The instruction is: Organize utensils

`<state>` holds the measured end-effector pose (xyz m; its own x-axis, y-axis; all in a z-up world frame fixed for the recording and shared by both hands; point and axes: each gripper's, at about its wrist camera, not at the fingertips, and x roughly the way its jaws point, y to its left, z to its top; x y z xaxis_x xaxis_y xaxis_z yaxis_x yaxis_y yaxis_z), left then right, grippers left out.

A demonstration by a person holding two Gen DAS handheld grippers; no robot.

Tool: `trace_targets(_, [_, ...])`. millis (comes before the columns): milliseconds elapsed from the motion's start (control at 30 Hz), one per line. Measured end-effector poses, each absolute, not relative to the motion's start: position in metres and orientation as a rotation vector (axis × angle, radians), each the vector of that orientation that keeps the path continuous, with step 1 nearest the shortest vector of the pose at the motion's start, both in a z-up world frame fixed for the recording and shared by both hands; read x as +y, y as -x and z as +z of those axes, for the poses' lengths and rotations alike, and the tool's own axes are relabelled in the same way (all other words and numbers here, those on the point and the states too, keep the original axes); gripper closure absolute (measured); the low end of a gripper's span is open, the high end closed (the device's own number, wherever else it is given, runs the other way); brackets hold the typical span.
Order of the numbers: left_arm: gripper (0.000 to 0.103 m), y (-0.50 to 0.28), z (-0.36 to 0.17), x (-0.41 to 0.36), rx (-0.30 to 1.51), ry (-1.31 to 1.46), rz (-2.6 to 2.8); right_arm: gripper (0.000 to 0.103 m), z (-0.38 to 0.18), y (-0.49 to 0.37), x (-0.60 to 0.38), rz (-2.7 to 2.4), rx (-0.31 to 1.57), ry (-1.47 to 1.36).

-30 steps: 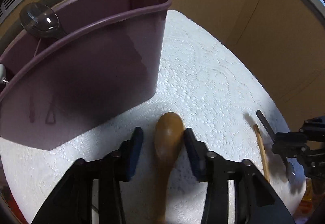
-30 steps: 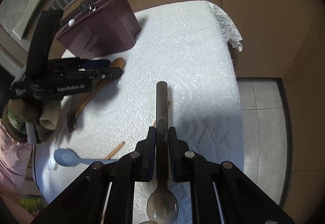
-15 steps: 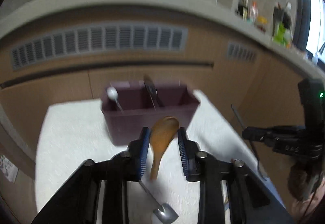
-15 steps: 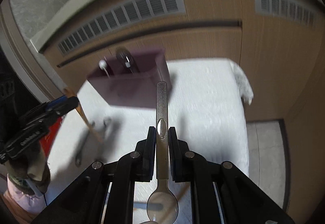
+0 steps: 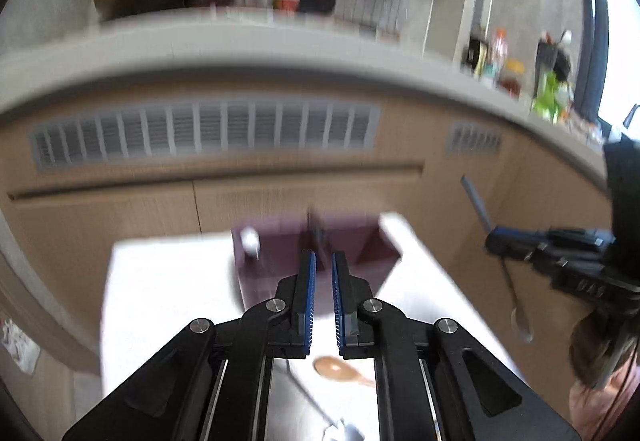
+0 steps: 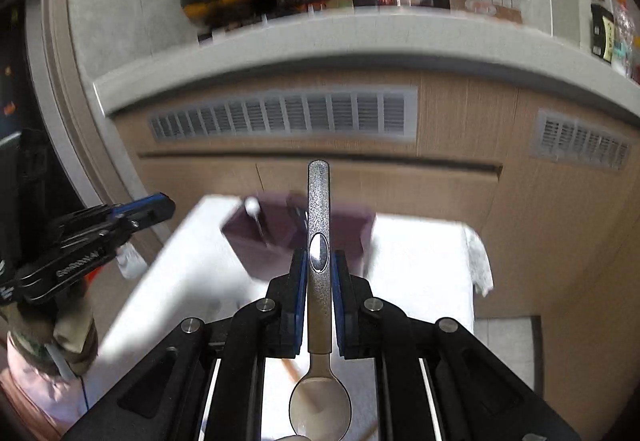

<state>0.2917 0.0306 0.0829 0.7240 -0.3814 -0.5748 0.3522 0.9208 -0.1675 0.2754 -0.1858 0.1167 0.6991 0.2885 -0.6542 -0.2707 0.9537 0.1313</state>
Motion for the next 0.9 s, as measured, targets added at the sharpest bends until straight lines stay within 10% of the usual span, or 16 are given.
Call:
trace_targets(200, [0.066, -0.312, -0.007, 0.007, 0.935, 0.042, -0.5, 0.092, 0.045, -0.277, -0.198, 0.257, 0.929, -0.031])
trace_targets(633, [0.054, -0.315, -0.059, 0.004, 1.204, 0.215, -0.405, 0.09, -0.039, -0.295, -0.218, 0.195, 1.069, -0.068])
trace_targets(900, [0.053, -0.345, -0.066, -0.045, 1.258, 0.102, -0.352, 0.05, -0.031, -0.271, -0.239, 0.113, 1.008, -0.032])
